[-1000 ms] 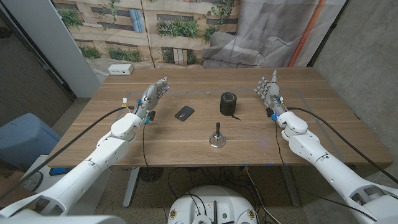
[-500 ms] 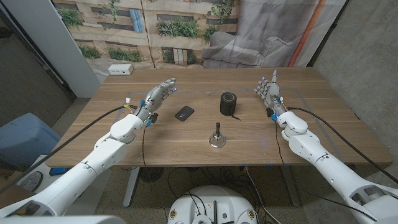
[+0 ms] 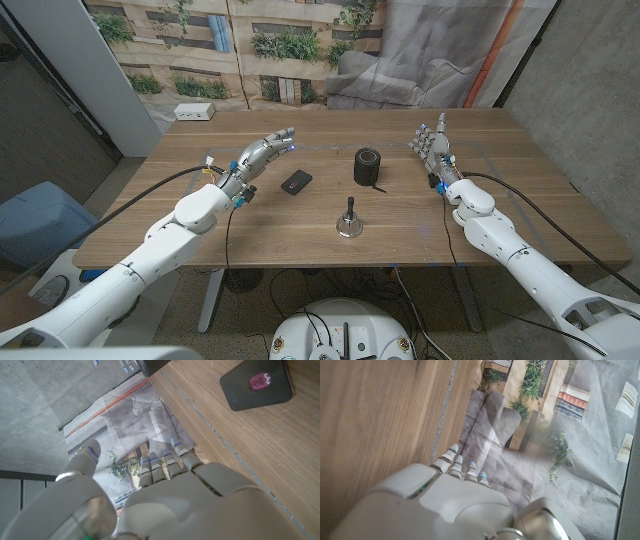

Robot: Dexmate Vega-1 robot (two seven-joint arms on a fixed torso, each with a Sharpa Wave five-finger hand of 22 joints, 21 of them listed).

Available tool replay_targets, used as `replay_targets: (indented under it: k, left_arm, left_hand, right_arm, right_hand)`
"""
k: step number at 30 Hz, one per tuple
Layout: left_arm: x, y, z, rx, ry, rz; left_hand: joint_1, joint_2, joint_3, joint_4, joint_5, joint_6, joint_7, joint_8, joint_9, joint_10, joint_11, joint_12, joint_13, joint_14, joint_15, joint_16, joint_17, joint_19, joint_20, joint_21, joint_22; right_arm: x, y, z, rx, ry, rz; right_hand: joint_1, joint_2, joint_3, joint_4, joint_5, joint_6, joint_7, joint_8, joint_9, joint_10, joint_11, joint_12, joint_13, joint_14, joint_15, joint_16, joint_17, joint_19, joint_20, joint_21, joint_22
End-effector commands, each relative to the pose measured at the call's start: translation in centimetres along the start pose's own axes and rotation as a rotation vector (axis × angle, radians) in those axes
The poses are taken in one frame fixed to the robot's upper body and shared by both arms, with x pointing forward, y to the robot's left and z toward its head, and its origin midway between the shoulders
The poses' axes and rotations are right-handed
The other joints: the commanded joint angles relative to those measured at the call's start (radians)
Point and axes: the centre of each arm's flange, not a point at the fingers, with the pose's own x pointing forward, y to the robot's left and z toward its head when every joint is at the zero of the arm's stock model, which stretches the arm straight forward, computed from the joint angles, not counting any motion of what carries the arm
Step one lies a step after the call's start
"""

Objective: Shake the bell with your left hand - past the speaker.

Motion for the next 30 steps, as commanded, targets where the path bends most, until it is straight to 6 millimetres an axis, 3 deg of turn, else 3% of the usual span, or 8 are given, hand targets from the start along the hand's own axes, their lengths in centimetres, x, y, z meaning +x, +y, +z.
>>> replay_targets:
  k: [1, 14, 30]
  left_arm:
    - [-0.3, -2.2, 1.5, 0.059, -0.041, -0.113]
    - [-1.5, -4.1, 1.7, 0.082, -0.038, -0.181]
    - [-1.3, -8.2, 1.4, 0.117, -0.071, -0.351]
  left_hand:
    - [0.023, -0.006, -0.002, 0.001, -0.001, 0.017, -0.001, 0.011, 0.001, 0.01, -0.004, 0.006, 0.005, 0.011, -0.057, 0.005, 0.002, 0.01, -0.002, 0.0, 0.002]
    - [0.098, -0.057, -0.007, 0.002, -0.002, 0.051, -0.002, 0.017, 0.0, 0.033, -0.009, 0.0, 0.003, 0.03, -0.091, 0.003, 0.001, 0.014, -0.015, -0.011, 0.0]
    - [0.142, -0.087, -0.012, 0.002, -0.002, 0.055, 0.002, 0.014, 0.0, 0.042, -0.003, -0.004, 0.002, 0.039, -0.095, 0.0, 0.0, 0.007, -0.018, -0.017, -0.001]
  right_arm:
    - [0.0, 0.0, -0.1, 0.0, 0.001, 0.001]
    - [0.0, 0.0, 0.0, 0.0, 0.001, 0.001]
    - [0.0, 0.0, 0.0, 0.0, 0.0, 0.001]
  right_hand:
    - [0.003, 0.097, -0.006, -0.001, 0.003, -0.009, 0.001, 0.005, 0.003, -0.01, -0.003, 0.005, 0.005, -0.006, 0.002, 0.004, 0.004, 0.005, 0.0, 0.005, 0.003]
    - [0.003, 0.097, -0.006, -0.001, 0.003, -0.009, 0.0, 0.005, 0.003, -0.01, -0.001, 0.005, 0.005, -0.007, 0.002, 0.003, 0.004, 0.005, 0.001, 0.005, 0.003]
    - [0.003, 0.097, -0.006, -0.001, 0.003, -0.009, 0.001, 0.006, 0.003, -0.01, -0.002, 0.005, 0.005, -0.006, 0.002, 0.004, 0.004, 0.005, 0.0, 0.005, 0.003]
